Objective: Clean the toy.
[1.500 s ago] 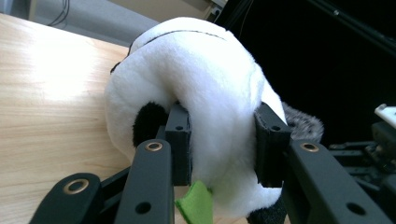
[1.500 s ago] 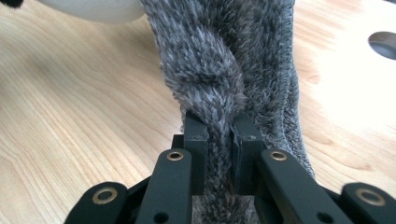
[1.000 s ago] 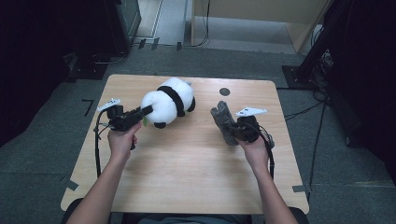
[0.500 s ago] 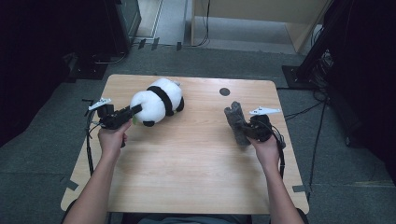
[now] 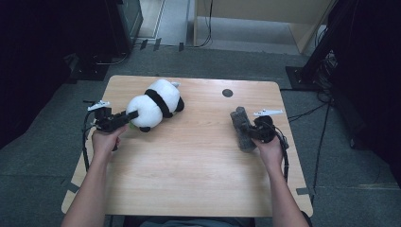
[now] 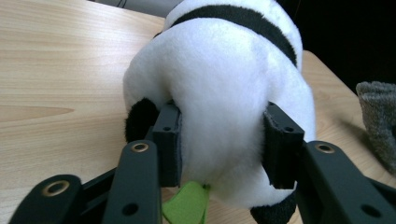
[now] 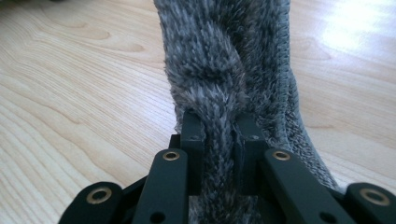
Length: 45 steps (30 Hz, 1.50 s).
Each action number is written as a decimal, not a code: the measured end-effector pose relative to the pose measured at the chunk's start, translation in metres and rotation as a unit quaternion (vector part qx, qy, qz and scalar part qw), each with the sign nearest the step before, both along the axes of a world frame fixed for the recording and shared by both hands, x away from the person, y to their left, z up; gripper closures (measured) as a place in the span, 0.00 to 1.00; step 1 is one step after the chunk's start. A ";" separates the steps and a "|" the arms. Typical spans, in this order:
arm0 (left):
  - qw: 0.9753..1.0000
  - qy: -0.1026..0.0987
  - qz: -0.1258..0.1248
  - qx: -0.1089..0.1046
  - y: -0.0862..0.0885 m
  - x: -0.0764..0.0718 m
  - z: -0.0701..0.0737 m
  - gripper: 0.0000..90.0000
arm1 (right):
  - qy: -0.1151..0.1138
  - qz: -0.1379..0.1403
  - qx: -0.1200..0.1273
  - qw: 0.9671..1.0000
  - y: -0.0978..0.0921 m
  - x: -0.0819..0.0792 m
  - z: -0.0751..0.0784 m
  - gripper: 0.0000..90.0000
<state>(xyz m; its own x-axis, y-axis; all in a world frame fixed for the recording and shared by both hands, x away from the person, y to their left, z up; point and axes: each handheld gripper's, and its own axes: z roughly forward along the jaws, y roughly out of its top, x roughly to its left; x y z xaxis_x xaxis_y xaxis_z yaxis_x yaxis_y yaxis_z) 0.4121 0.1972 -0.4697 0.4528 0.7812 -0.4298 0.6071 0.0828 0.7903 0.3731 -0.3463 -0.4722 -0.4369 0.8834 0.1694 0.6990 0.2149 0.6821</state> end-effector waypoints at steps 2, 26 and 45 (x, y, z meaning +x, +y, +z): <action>1.000 -0.001 -0.005 0.004 -0.001 0.000 0.000 0.57 | 0.000 -0.003 -0.005 1.000 -0.001 0.002 -0.004 0.85; 0.999 -0.002 -0.027 0.047 0.001 -0.001 0.015 0.23 | 0.027 0.000 0.027 0.999 -0.010 0.012 -0.022 0.43; 0.992 -0.025 -0.067 0.104 -0.022 -0.025 0.042 0.26 | -0.033 0.018 0.033 0.999 0.005 -0.013 0.019 0.43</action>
